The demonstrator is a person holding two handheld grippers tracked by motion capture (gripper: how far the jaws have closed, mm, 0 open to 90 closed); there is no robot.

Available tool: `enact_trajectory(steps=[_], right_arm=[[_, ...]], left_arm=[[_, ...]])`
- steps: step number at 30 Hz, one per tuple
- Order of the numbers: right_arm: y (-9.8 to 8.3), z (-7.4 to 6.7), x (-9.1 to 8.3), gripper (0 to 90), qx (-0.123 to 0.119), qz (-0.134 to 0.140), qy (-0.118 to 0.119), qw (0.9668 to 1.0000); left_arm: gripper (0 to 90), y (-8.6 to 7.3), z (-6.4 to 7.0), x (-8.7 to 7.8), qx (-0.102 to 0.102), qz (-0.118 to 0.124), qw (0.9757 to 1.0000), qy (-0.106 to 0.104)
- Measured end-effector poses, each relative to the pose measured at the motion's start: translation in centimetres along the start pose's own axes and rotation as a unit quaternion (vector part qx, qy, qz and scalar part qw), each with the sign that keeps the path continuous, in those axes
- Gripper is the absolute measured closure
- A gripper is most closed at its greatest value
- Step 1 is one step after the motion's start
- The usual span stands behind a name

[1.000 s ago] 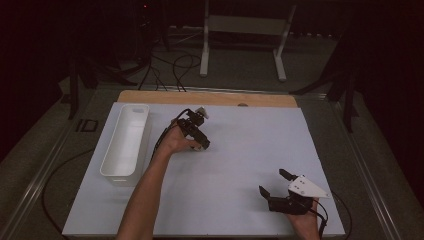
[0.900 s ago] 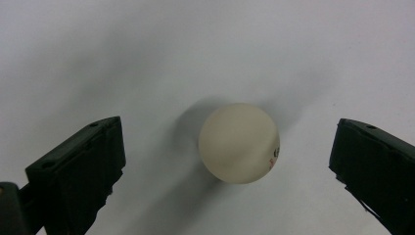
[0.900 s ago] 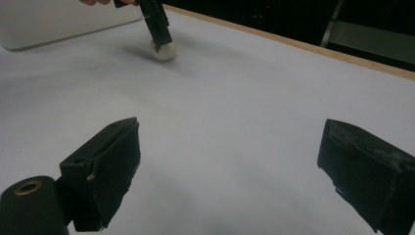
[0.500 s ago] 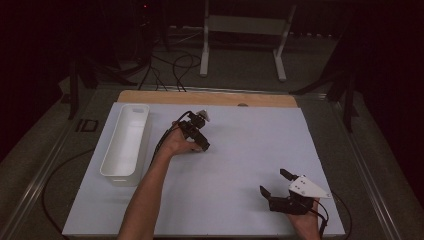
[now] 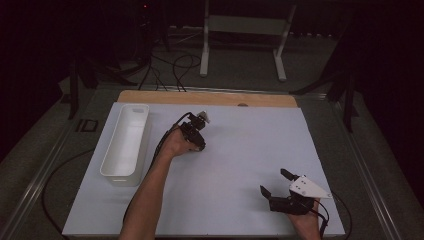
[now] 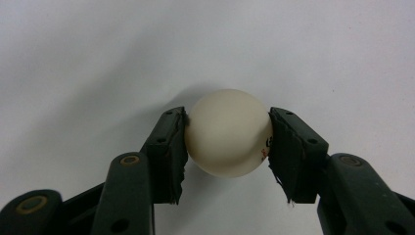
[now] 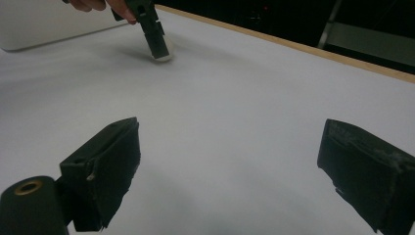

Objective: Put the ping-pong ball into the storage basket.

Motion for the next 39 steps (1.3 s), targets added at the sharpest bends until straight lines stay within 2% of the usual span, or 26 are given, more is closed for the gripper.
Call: enact_trajectory(steps=[16, 24, 30, 39], right_arm=[[0.1, 0.2, 0.2, 8.6, 0.004, 0.001, 0.002, 1.0], [0.2, 0.4, 0.3, 8.6, 0.008, 0.003, 0.003, 1.0], [0.3, 0.5, 0.5, 8.6, 0.016, 0.008, 0.006, 0.9998], [0.4, 0.6, 0.6, 8.6, 0.016, 0.01, 0.009, 0.9998]], left_arm=[[51.1, 0.1, 0.2, -0.8, 0.007, 0.013, 0.9999, 0.002], [51.1, 0.2, 0.6, -1.8, 0.012, 0.028, 0.9995, 0.007], [51.2, 0.1, 0.7, -2.6, 0.013, 0.035, 0.9991, 0.019], [51.2, -0.1, 0.7, -3.9, 0.014, 0.051, 0.9984, 0.017]])
Point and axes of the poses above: each handheld gripper's, and its own axes: x roughly forward along the jaws, y roughly out of its top, z roughly to its right, the point moved 5 cm from there along x, roughly forward along the jaws, and after that the axes turned 3 degrees about x, right-handed, at the moved point
